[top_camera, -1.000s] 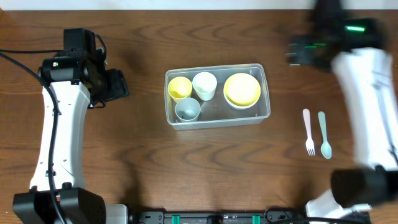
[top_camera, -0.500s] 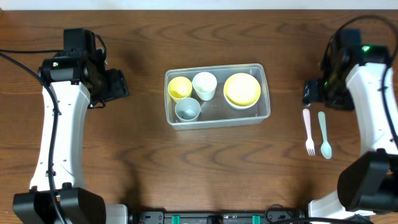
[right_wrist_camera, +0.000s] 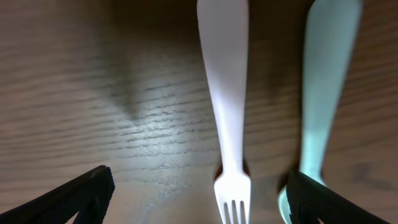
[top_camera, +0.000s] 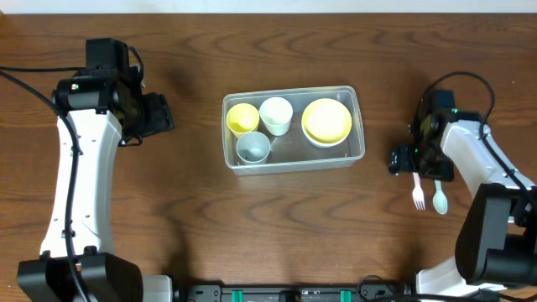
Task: Pack container
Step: 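Move the right gripper to the white fork and grasp its handle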
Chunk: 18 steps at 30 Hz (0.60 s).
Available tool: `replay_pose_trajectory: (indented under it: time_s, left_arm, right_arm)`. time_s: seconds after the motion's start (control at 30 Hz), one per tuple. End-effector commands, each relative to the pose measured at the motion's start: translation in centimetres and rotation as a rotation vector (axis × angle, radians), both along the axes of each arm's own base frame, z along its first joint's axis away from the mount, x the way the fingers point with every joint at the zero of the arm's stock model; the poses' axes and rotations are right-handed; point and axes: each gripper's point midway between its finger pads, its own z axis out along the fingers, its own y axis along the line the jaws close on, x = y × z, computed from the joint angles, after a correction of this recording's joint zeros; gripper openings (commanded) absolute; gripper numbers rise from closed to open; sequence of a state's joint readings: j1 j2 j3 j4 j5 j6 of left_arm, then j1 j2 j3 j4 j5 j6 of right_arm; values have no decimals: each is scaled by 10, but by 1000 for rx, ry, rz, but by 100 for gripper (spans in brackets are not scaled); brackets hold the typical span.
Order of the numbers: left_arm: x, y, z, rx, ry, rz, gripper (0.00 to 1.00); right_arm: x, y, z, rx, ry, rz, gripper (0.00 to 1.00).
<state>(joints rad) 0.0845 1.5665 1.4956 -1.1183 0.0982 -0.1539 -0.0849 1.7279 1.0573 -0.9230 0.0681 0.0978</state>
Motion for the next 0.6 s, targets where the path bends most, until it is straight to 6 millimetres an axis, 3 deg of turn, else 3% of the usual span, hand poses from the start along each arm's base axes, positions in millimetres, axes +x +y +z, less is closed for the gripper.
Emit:
replay_pose_trajectory:
  time_s: [0.0, 0.27, 0.57]
  left_arm:
    - [-1, 1, -3, -1, 11, 5, 71]
    - [-3, 1, -3, -2, 18, 5, 71]
    - [-5, 1, -4, -2, 26, 5, 71]
  right_arm:
    - [-11, -2, -11, -4, 23, 1, 90]
    - [-19, -2, -35, -6, -5, 1, 90]
    - [-14, -2, -38, -9, -30, 1, 86]
